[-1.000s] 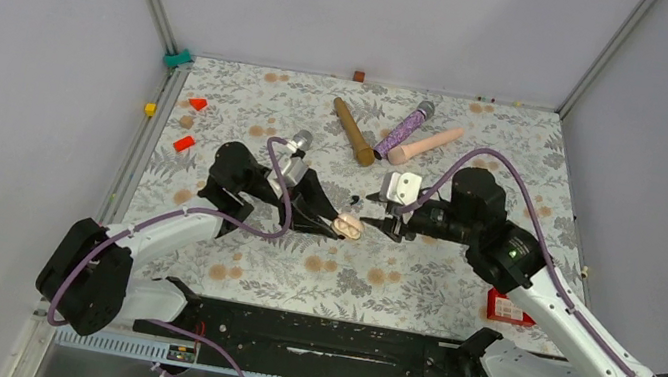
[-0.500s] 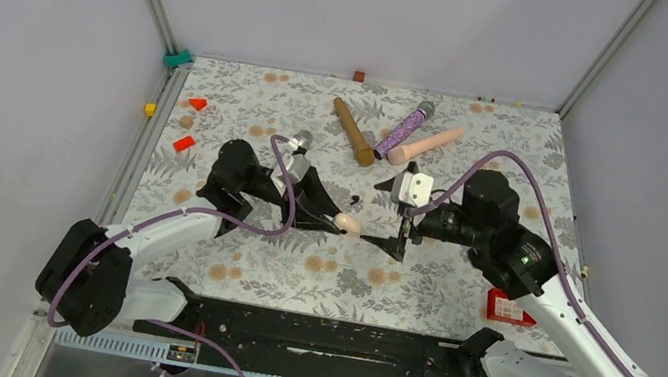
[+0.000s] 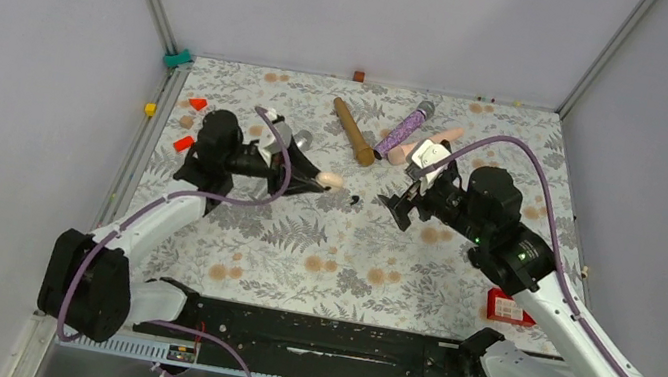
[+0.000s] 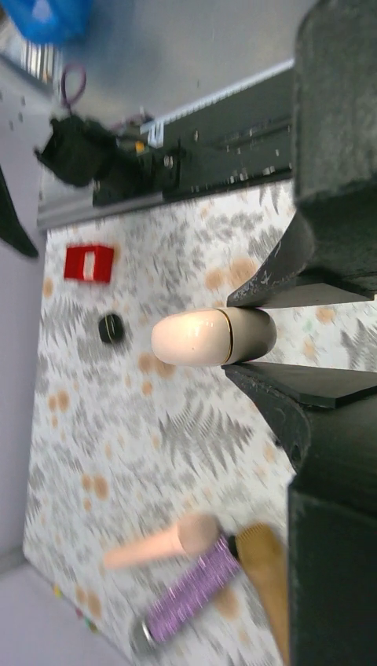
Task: Insert the wireless bluetooth earbuds into the charging case
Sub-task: Place the charging case at the center of the board.
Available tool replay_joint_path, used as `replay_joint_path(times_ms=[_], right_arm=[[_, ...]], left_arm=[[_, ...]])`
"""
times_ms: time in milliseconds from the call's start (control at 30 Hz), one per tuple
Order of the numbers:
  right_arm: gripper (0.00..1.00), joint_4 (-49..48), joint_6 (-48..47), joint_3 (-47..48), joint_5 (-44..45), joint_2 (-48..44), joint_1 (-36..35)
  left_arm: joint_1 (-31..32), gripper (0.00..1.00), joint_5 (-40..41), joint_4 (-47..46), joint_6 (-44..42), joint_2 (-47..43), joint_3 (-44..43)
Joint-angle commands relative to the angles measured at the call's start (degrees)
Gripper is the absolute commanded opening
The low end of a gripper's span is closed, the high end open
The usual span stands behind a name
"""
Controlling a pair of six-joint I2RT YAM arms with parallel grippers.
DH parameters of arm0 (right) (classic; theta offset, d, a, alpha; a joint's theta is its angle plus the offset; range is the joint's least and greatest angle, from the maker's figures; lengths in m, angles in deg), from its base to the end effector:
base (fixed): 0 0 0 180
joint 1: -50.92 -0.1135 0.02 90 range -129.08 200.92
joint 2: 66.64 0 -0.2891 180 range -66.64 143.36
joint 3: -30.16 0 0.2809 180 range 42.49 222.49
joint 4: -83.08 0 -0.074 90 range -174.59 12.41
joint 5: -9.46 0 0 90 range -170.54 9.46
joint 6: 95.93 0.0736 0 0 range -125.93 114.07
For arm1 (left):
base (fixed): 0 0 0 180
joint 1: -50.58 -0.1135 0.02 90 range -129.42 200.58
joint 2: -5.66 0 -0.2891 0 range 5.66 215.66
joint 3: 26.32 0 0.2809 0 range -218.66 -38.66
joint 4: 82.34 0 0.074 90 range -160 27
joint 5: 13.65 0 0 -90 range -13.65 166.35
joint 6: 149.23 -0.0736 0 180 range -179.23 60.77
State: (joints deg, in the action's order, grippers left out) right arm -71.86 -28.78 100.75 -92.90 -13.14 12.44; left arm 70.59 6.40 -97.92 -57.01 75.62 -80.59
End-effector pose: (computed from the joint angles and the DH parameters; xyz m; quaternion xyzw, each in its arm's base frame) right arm 0.1945 0.1747 0.4082 -0.4434 0.6092 0.1692 0.6353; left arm 0.2494 -0.1644 0.3089 0.4897 0.5104 -0.5097 0.4898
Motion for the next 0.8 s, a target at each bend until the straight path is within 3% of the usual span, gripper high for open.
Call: replay_joint_path(times_ms=[0,200,267,400,600,767], right_arm=[[0.99,3.0,-2.3,-1.2,5.8,-1.9,0.6],[1.00,0.2,-3.0,-7.3,6.1,-6.3,0.8],[0.99,-1.6,-2.7,-9.1,5.9,-7.5,0.8],[0.99,-4.0,-2.8,-11.5,5.8,-8.9,0.9],[0.99,-4.0,-2.3,-12.7,4.2,-8.6,0.9],[0.99,-3.9,-1.9,-13.1,3.3,-8.3,1.4]], left_arm=[[-7.6,0.00,3.2,30.2,-22.8,-1.6,-8.2],[-17.4,0.00,7.1,63.6,-43.6,3.0,-17.8],[-18.6,0.00,11.2,77.5,-56.1,5.7,-21.6],[-19.9,0.00,18.3,94.7,-70.1,11.7,-24.7],[-24.2,0.00,25.2,99.5,-73.8,20.6,-26.1],[-30.7,0.00,23.2,98.9,-70.8,27.7,-33.1]])
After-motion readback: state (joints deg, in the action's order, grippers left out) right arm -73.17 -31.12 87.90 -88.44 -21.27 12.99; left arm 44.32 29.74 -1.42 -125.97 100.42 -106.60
